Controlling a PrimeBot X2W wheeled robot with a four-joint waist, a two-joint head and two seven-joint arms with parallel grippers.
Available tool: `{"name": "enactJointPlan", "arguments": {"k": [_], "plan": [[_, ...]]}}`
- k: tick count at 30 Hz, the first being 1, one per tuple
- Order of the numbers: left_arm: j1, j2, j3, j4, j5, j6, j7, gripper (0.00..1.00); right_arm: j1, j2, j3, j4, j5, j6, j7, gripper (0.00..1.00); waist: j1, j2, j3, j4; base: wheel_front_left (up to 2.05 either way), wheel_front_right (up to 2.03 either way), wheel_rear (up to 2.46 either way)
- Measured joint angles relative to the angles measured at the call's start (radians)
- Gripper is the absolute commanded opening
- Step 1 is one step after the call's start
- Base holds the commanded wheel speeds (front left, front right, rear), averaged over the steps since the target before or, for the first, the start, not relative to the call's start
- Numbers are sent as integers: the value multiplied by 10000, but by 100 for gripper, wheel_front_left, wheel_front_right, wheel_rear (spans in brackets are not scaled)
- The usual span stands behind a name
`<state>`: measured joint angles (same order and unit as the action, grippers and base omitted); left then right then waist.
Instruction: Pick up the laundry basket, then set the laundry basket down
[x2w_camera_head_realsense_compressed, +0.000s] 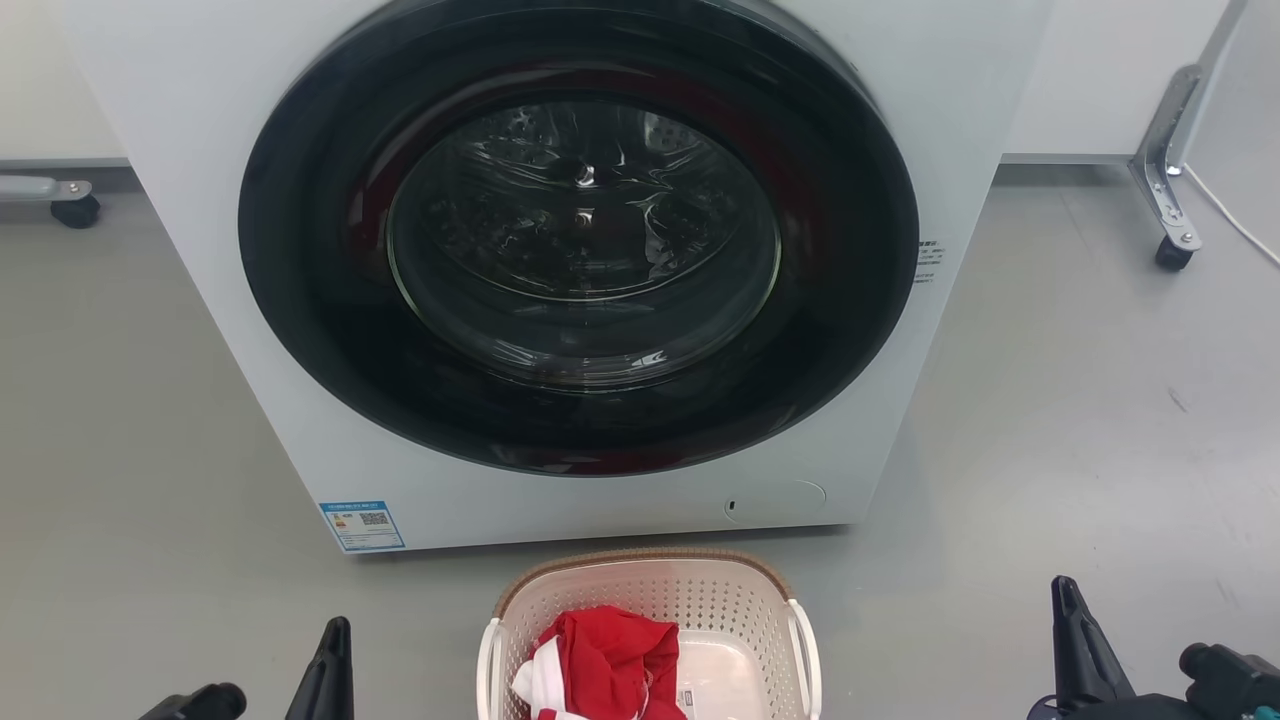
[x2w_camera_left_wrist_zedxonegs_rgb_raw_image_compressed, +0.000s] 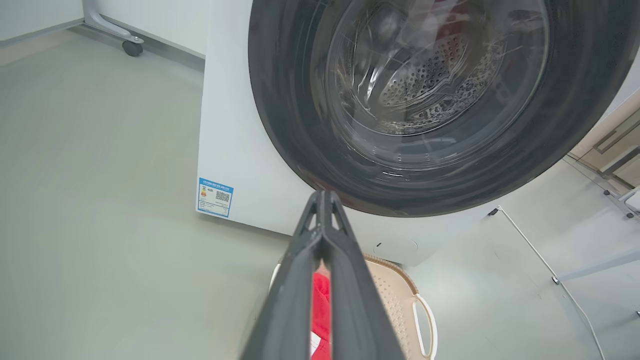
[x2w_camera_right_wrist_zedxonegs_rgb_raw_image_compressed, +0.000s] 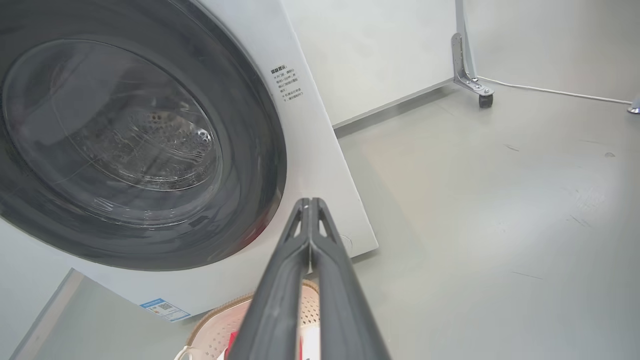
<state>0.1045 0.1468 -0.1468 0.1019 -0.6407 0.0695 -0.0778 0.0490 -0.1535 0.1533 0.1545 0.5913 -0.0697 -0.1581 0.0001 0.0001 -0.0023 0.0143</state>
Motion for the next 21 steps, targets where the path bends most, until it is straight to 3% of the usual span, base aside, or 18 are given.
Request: {"name": "enactJointPlan", "arguments": {"k": [21], "plan": [[-455,-274,686,535,-2713,-525,556,0,-389,309,-825,437,2872,531,792,0,0,0,11,-41,0,0,0]]}}
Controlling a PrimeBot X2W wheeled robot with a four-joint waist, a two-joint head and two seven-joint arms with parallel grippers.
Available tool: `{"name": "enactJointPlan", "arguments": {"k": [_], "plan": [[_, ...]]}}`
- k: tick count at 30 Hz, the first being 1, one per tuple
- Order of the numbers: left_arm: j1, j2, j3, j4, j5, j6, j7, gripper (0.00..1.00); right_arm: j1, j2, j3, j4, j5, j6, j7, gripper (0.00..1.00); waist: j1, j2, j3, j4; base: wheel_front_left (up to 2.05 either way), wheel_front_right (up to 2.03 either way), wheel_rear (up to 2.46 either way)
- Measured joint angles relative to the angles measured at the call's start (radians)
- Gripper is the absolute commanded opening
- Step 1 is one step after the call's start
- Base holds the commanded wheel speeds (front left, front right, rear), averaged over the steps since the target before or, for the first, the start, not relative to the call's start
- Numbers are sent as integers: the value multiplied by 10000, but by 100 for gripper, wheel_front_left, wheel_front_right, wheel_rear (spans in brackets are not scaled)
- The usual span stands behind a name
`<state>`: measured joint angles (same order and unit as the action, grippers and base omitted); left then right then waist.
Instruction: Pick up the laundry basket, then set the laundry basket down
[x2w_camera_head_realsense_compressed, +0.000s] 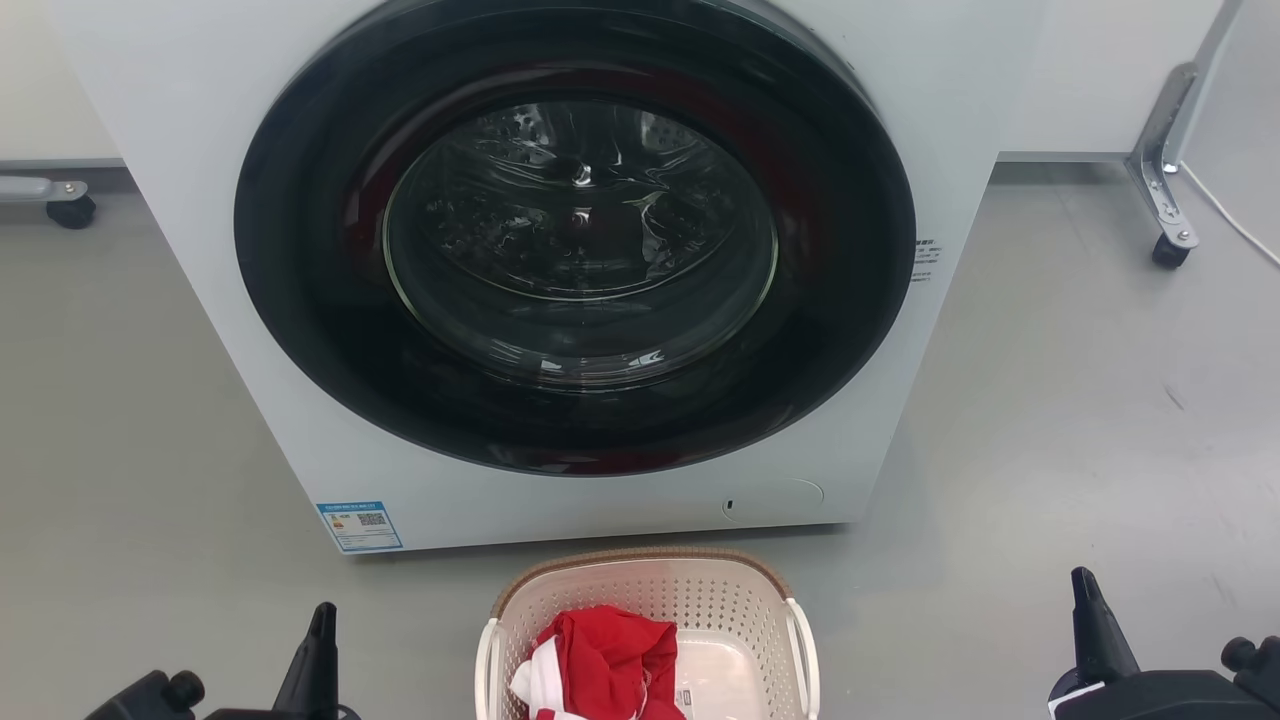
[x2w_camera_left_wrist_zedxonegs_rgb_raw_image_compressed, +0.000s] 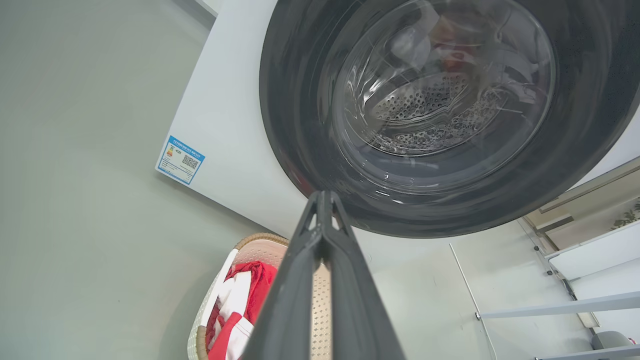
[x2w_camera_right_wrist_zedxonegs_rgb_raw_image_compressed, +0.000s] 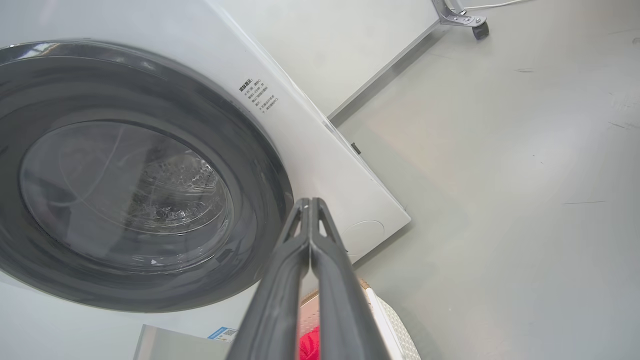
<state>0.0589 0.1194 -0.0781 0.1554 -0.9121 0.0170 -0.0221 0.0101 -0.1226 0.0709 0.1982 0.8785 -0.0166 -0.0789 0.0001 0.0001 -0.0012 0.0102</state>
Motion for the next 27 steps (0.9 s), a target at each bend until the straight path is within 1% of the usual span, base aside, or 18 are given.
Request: {"name": "enactJointPlan", "arguments": {"k": [13,14,16,17,27], "plan": [[-382,-203,395,318,-1628,-278,307,0,-232,196,-489,201,1705,320,466,0,0,0,7,-25,0,0,0],[-391,-219,422,343,-1724,-359,345,0,-232,211,-533,242,1866,347,520,0,0,0,8,-27,0,0,0],[-405,-253,468,393,-2056,-360,399,0,-232,240,-608,301,2127,366,596,0,0,0,9,-31,0,0,0],[-409,-263,499,420,-2159,-397,431,0,-234,251,-642,318,2240,431,614,0,0,0,10,-33,0,0,0],[-658,-364,815,681,-3415,-700,692,0,-448,407,-1014,481,3574,681,966,0,0,0,15,-52,0,0,0]]}}
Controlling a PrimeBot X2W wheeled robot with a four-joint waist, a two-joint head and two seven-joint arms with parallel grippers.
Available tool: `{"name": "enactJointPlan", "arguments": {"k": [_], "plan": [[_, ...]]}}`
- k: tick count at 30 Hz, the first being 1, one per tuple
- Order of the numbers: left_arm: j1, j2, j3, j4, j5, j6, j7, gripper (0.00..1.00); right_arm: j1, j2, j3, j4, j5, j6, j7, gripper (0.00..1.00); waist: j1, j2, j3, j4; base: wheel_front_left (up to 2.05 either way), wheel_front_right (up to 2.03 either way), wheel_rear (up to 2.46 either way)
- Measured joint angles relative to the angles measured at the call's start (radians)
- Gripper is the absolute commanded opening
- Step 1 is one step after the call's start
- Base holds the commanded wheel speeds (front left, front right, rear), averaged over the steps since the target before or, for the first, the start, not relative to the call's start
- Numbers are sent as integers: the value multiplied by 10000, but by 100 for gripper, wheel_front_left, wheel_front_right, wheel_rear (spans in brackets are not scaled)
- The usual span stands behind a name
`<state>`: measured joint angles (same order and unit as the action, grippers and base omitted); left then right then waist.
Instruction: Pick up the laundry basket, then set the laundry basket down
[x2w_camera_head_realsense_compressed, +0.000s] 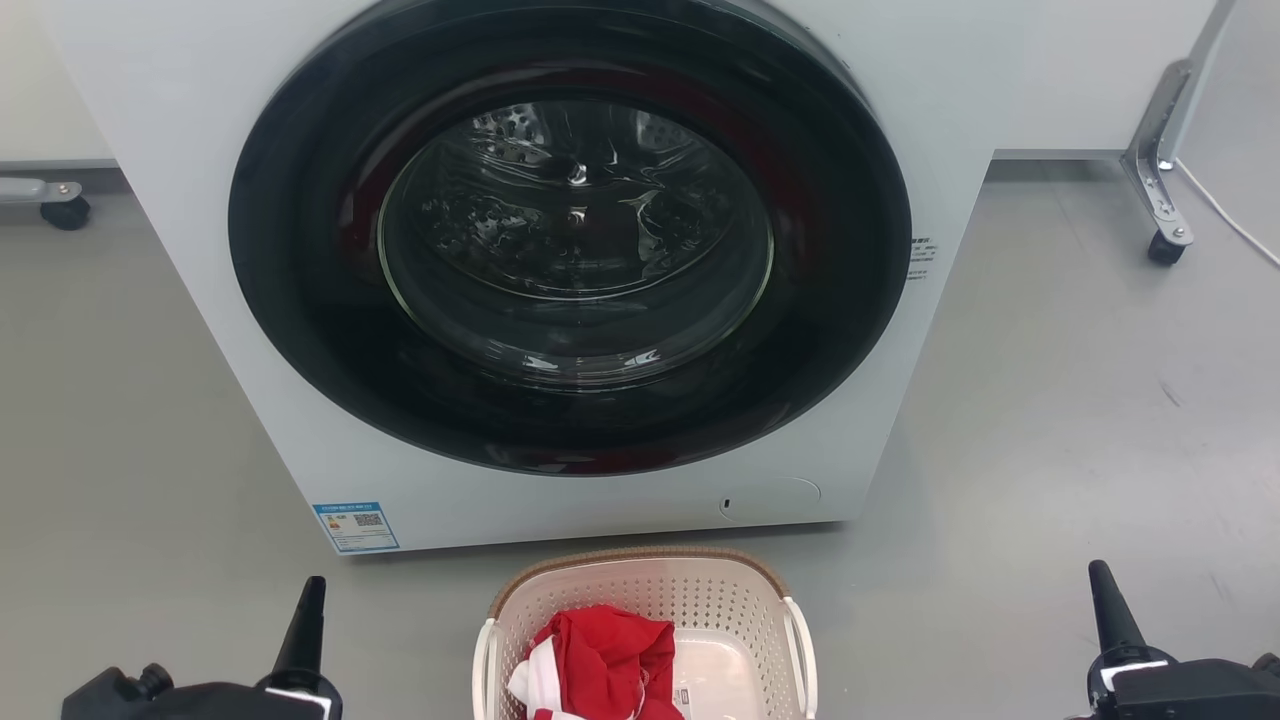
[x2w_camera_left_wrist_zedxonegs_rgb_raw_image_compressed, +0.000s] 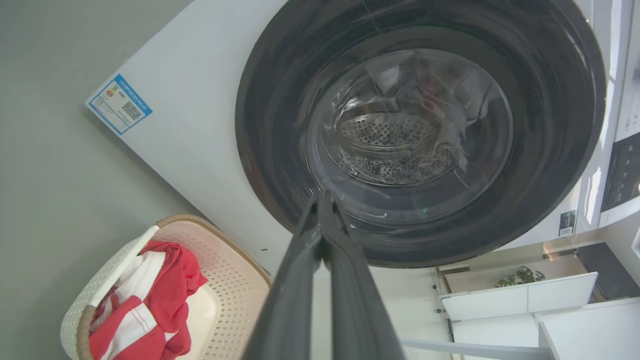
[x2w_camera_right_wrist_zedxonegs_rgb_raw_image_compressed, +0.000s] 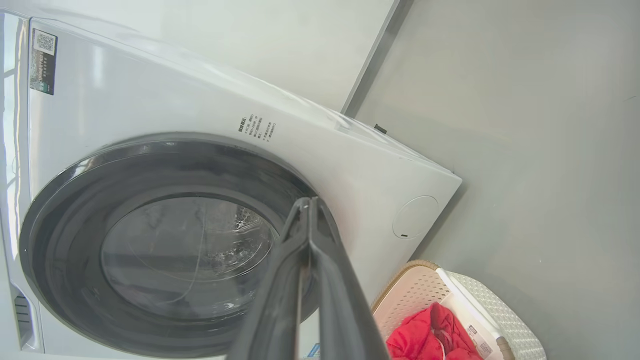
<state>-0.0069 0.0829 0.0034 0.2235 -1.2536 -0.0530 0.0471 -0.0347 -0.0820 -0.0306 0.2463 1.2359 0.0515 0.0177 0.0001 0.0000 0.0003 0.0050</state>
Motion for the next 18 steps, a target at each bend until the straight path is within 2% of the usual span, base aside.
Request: {"name": "enactJointPlan", "arguments": {"k": [18], "plan": [[-460,-255,589,489,-2282,-447,410,0,-373,242,-683,336,2401,454,623,0,0,0,11,-35,0,0,0]]}}
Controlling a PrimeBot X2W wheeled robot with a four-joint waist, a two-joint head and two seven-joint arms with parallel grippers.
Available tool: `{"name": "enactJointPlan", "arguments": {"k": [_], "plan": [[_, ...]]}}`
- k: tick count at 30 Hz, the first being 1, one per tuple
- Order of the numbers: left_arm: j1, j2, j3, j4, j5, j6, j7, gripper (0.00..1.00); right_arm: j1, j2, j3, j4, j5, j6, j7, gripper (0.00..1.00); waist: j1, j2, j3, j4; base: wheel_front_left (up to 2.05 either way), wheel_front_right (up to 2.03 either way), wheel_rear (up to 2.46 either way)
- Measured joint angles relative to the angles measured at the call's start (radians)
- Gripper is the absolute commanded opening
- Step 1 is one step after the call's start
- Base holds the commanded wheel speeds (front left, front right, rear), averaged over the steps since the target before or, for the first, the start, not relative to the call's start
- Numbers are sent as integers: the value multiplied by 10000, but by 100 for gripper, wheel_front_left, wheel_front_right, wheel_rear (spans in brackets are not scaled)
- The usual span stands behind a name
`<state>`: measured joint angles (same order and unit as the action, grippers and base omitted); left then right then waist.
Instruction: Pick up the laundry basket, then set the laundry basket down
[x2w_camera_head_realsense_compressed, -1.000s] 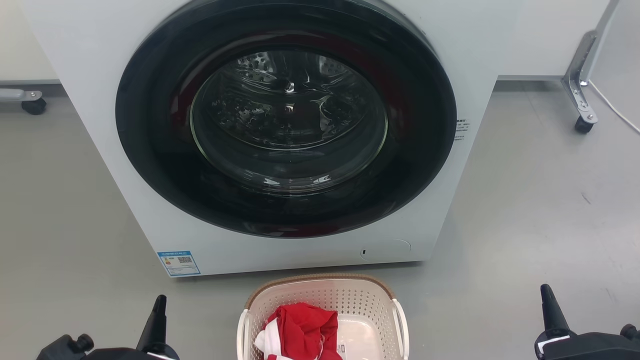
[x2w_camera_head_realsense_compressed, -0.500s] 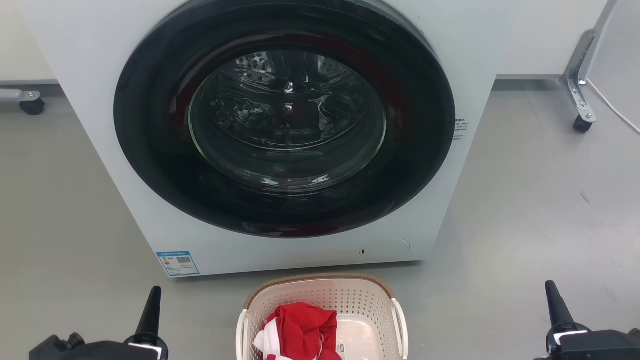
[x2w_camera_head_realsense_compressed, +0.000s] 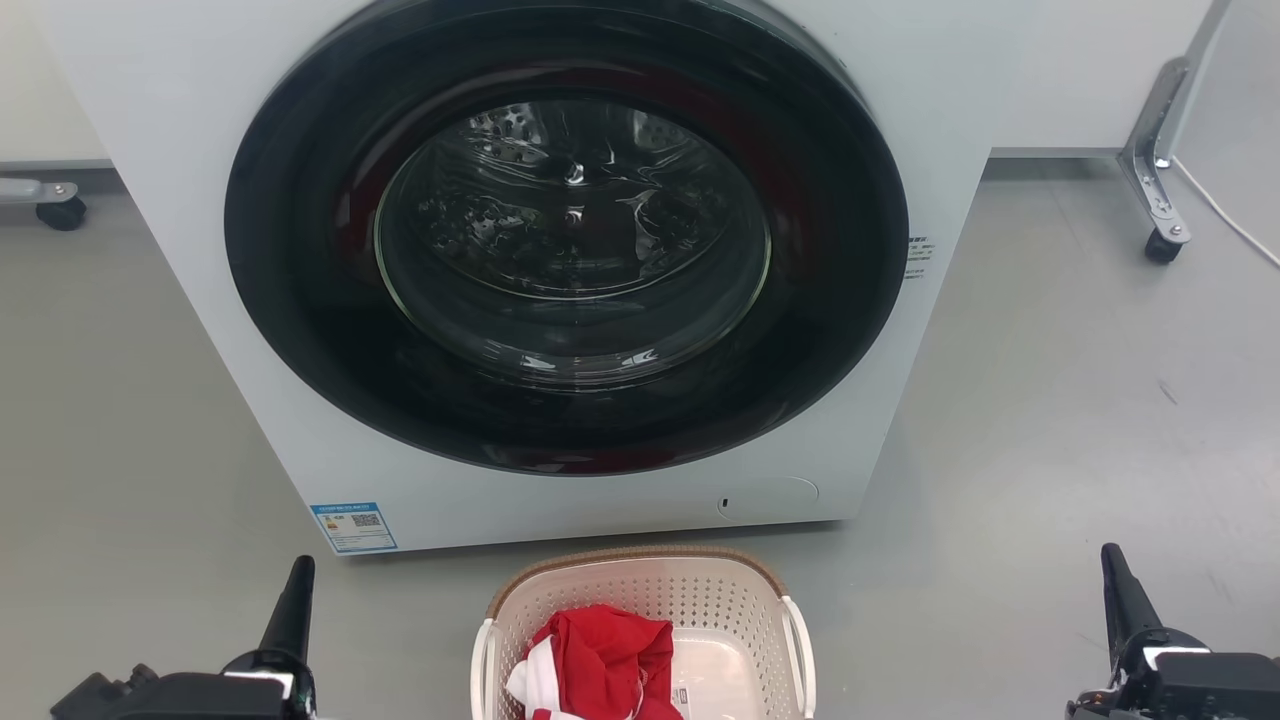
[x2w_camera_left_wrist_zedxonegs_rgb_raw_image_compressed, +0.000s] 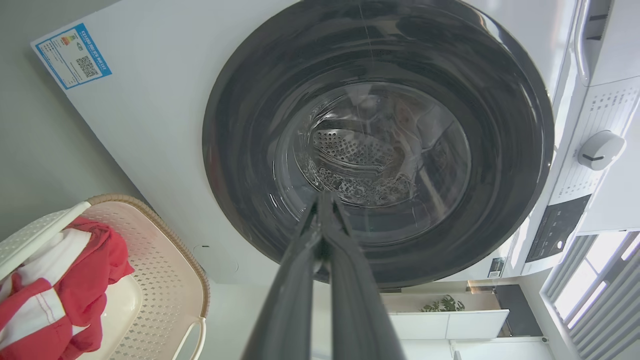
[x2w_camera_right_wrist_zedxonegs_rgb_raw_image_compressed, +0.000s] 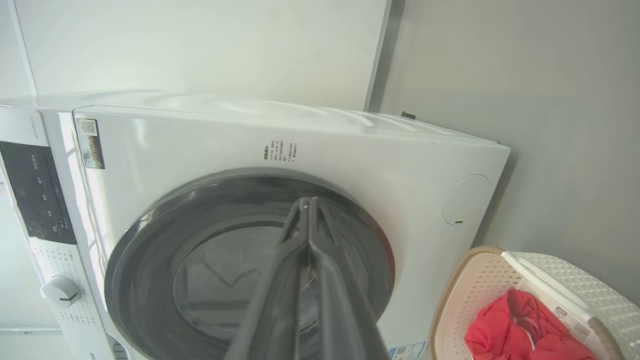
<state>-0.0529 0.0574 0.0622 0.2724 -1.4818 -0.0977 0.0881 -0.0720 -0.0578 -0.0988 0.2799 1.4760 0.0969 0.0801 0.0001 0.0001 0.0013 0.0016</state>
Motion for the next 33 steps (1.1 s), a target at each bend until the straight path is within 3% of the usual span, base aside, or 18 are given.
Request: {"name": "enactJointPlan", "arguments": {"k": [9,33], "plan": [[-222,-125,280,186,-1053,-182,251,0,-101,128,-326,180,1185,222,332,0,0,-1,5,-17,0,0,0],[-269,-151,286,196,-1189,-255,251,0,-206,140,-339,186,1198,234,332,0,-2,-1,4,-16,0,0,0]]}}
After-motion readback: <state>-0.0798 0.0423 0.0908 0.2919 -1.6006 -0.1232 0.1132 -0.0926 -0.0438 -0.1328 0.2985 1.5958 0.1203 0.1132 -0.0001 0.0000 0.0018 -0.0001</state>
